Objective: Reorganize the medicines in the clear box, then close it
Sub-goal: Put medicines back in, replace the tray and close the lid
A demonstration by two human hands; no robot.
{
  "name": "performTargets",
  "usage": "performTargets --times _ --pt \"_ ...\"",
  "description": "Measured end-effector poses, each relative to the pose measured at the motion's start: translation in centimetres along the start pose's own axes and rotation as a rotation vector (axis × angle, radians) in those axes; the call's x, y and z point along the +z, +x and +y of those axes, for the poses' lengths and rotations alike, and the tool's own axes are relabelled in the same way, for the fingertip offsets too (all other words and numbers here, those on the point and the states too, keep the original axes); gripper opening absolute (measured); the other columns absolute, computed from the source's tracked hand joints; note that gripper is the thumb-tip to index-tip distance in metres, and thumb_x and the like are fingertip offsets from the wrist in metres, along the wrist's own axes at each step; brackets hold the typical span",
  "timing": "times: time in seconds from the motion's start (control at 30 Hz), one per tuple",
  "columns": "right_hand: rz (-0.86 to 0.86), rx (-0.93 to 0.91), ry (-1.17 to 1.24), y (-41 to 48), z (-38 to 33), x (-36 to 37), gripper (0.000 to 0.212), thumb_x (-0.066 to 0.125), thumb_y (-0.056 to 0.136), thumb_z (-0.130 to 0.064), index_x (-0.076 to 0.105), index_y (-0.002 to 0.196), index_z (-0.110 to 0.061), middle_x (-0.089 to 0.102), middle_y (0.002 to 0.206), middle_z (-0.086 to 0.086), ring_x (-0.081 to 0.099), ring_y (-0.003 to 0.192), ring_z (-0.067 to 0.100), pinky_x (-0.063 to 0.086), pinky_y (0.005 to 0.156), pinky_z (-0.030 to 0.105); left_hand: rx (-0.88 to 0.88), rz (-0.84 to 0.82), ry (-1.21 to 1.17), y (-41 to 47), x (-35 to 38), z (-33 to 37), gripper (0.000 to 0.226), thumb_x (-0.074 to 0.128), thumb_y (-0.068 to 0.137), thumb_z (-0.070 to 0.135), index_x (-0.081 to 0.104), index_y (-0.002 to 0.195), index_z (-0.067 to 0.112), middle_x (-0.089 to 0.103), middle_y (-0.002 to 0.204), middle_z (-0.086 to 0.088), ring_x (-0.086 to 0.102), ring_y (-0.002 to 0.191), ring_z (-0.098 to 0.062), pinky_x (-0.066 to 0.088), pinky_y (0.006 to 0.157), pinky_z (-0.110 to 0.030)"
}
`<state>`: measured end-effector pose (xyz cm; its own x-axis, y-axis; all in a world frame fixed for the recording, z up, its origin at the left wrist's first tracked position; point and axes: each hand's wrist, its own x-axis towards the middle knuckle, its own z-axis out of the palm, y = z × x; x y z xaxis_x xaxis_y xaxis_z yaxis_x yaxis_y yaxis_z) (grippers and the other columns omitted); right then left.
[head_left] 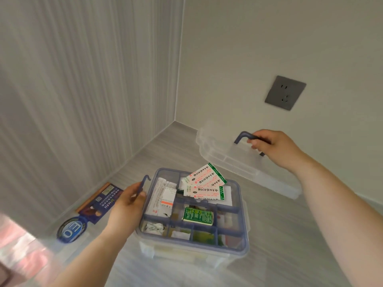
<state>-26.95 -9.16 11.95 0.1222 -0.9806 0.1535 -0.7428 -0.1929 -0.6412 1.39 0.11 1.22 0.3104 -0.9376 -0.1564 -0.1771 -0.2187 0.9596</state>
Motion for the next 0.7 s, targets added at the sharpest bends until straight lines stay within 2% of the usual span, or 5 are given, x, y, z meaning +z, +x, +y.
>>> performTargets --times 0.17,0.3,0.43,0.53,0.7 --pt "0.121 0.138 0.184 -2.8 1.2 0.3 0.017 0.051 0.086 -0.007 0.06 0.076 -0.017 0.061 0.081 0.014 0.056 0.079 0.024 0.044 0.051 0.01 0.352 -0.167 0.501 2.5 0.2 2.4 0.038 0.043 0.09 0.028 0.043 0.127 0.018 0.048 0.135 -0.008 0.044 0.121 -0.024 0.033 0.098 -0.033" --pt "0.164 0.237 0.235 -4.8 2.2 0.5 0.013 0.05 0.086 -0.005 0.059 0.082 -0.013 0.063 0.09 0.021 0.055 0.08 0.025 0.044 0.06 0.023 0.574 -0.413 0.93 3.9 5.0 5.2 0.051 0.036 0.091 0.037 0.026 0.136 0.016 0.035 0.145 -0.008 0.028 0.133 -0.023 0.016 0.111 -0.037" --pt "0.199 0.281 0.261 -5.7 3.0 0.7 0.015 0.048 0.086 -0.002 0.06 0.087 -0.009 0.059 0.086 0.014 0.054 0.072 0.022 0.039 0.044 0.004 0.537 -0.639 0.993 4.3 8.3 6.5 0.051 0.033 0.092 0.041 0.031 0.132 0.01 0.046 0.135 -0.013 0.042 0.12 -0.028 0.03 0.103 -0.039" --pt "0.203 0.298 0.269 -6.2 3.5 0.7 0.017 0.046 0.087 -0.001 0.062 0.093 -0.001 0.058 0.085 0.012 0.053 0.068 0.018 0.038 0.044 0.003 0.607 -0.722 0.984 4.3 9.0 6.7 0.044 0.036 0.093 0.032 0.035 0.131 0.012 0.044 0.137 -0.011 0.04 0.123 -0.026 0.028 0.105 -0.037" --pt "0.215 0.316 0.284 -6.9 4.0 0.8 0.014 0.048 0.086 -0.002 0.062 0.089 -0.003 0.058 0.083 0.013 0.051 0.078 0.022 0.037 0.044 0.002 0.642 -0.817 0.9 4.2 9.0 6.2 0.041 0.038 0.093 0.026 0.034 0.132 0.015 0.041 0.14 -0.007 0.041 0.122 -0.022 0.032 0.102 -0.033"
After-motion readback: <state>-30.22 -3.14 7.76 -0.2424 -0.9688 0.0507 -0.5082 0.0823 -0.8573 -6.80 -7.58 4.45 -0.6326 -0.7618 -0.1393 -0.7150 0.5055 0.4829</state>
